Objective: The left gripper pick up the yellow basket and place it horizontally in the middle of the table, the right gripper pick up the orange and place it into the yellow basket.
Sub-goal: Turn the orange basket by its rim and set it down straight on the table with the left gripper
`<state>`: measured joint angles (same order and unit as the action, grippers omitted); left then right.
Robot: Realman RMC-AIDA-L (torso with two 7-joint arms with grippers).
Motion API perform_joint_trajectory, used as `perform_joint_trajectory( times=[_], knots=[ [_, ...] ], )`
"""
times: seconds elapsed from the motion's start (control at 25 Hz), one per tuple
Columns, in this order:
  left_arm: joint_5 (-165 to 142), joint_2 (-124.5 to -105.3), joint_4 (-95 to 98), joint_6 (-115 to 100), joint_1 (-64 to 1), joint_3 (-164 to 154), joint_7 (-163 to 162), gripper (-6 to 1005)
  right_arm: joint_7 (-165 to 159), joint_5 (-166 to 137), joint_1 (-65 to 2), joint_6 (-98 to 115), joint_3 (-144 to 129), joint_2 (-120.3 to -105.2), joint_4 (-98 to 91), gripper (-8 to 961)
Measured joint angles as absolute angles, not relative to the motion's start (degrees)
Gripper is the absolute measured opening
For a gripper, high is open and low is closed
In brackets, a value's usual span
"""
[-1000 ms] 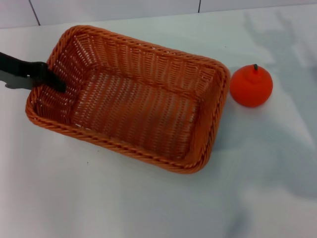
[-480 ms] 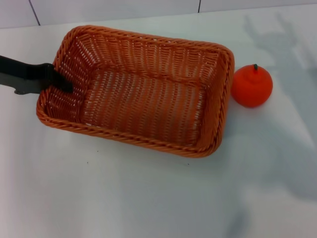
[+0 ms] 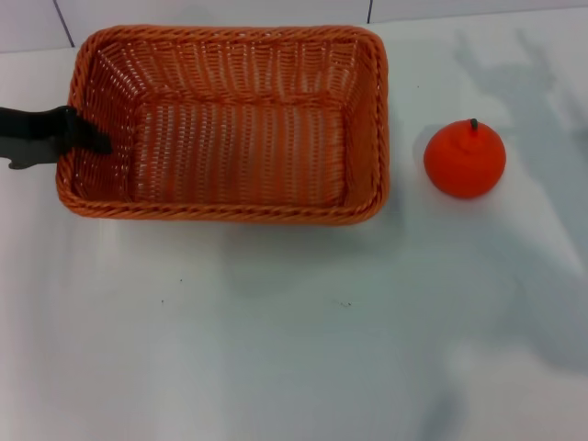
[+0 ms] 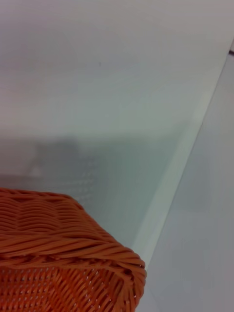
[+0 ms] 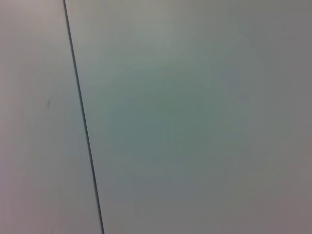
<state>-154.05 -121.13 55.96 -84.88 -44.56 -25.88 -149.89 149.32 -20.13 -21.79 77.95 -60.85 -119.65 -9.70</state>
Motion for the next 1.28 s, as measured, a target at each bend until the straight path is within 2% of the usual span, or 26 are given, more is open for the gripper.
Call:
perform_joint_trajectory(
  times=[1.28],
  knots=[
    [-155.5,-121.72,58.7,-83.9,-41.4,-31.4,-156.5,162,149.5,-20.1,-21.7,77.9,-60.8,-119.65,-9.6,945]
  ],
)
